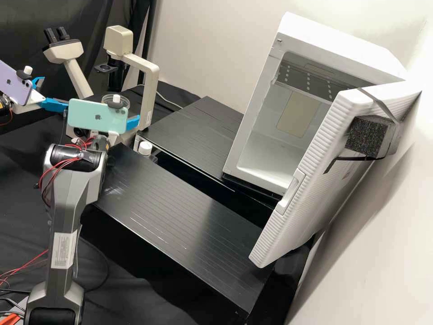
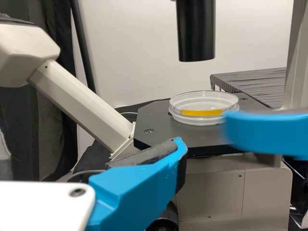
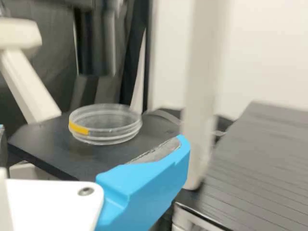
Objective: Take out the petri dish and place it under the microscope.
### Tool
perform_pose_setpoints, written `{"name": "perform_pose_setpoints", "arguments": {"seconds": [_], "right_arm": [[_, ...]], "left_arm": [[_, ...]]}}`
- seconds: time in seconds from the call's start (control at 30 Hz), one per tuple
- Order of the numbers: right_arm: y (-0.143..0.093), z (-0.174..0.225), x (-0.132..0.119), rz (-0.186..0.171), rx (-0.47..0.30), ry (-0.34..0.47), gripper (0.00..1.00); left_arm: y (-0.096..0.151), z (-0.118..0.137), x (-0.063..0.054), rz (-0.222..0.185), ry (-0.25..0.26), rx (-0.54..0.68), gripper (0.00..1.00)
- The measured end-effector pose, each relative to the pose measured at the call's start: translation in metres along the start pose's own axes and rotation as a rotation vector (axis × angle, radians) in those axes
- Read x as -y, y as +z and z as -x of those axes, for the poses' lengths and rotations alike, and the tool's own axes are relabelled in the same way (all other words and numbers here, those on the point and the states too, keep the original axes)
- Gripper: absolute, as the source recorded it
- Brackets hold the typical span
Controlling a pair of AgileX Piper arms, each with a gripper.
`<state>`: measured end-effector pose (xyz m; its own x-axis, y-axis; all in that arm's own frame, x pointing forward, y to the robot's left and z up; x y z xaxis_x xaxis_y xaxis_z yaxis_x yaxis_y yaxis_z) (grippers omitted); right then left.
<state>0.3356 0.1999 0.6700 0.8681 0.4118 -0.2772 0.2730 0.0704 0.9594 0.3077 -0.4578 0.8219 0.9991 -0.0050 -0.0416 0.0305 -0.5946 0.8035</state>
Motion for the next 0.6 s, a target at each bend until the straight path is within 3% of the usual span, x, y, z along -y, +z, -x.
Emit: {"name": "perform_pose_setpoints", "arguments": {"seconds": [0.1,0.2,0.37,0.6], "right_arm": [[-0.001,0.041,-0.011,0.027,-0.038,0.124,1.0],[0.0,0.079,-0.015,0.048,0.007,0.169,1.0],[0.007,0.134,-0.021,0.075,0.045,0.133,1.0],[0.029,0.189,-0.034,0.032,0.123,0.146,1.0]], "left_arm": [[0.0,0.0,0.0,0.0,0.0,0.0,1.0],[0.0,0.0,0.0,0.0,0.0,0.0,1.0],[0.0,0.0,0.0,0.0,0.0,0.0,1.0],[0.0,0.0,0.0,0.0,0.0,0.0,1.0]]}}
